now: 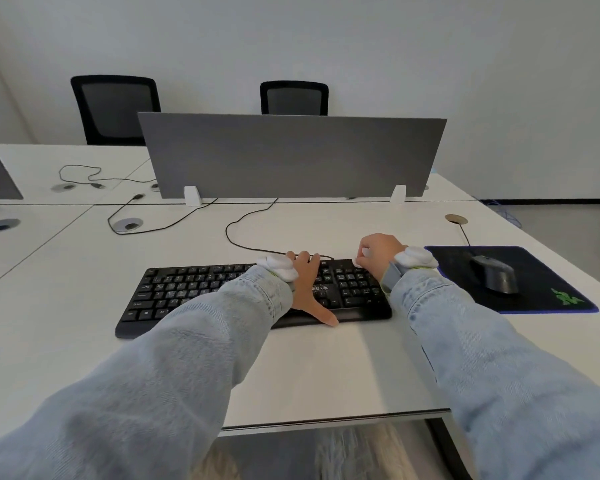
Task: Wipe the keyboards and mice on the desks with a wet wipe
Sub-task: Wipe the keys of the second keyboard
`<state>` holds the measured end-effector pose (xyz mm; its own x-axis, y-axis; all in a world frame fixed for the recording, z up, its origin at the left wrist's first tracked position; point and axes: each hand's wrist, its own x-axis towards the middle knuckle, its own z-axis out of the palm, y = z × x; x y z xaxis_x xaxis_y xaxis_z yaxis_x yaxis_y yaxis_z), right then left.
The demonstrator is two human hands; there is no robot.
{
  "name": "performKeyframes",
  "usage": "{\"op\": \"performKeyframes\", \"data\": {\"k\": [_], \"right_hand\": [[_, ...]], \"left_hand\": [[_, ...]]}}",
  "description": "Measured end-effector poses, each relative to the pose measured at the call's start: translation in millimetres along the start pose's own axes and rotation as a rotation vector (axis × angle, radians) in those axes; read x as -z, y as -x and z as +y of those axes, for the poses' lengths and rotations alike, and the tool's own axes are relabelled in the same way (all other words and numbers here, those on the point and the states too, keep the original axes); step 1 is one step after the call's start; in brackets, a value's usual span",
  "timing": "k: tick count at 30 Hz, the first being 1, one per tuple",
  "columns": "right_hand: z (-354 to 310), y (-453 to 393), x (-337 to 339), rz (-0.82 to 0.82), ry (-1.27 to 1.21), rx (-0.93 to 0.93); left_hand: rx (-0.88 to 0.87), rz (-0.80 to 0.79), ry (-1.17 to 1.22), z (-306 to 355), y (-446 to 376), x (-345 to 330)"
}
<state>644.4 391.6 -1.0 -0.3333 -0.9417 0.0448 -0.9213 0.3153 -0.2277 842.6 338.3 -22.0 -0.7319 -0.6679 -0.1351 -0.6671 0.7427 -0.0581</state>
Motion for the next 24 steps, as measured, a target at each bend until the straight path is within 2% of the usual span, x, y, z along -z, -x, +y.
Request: {"op": "performKeyframes", "data": {"k": [4,8,15,18,20,24], "right_hand": [[-12,-1,-7,0.078,-0.028,0.012],[-22,1,-18,0.063,-0.084,0.075],[4,-5,1,-0.009,-0.013,0.007],[1,-5,2,0.060,-0.036,-0.016],[-9,-4,-2,0.106,-0.087,0.031],[-16,-4,-12,0.066,-0.142,0.097]], "left_hand": [[-0.002,-0.012,-0.013,0,-3,1],[-0.004,0.013,-0.029,-2,-3,-2],[-0.010,-0.023,-0.024,-3,-2,0],[-0.018,-0.009,-0.004,-3,-2,-1],[-0.023,0.015,0.000,-3,-1,-2],[-0.027,0.042,0.025,-3,-2,-4]]}}
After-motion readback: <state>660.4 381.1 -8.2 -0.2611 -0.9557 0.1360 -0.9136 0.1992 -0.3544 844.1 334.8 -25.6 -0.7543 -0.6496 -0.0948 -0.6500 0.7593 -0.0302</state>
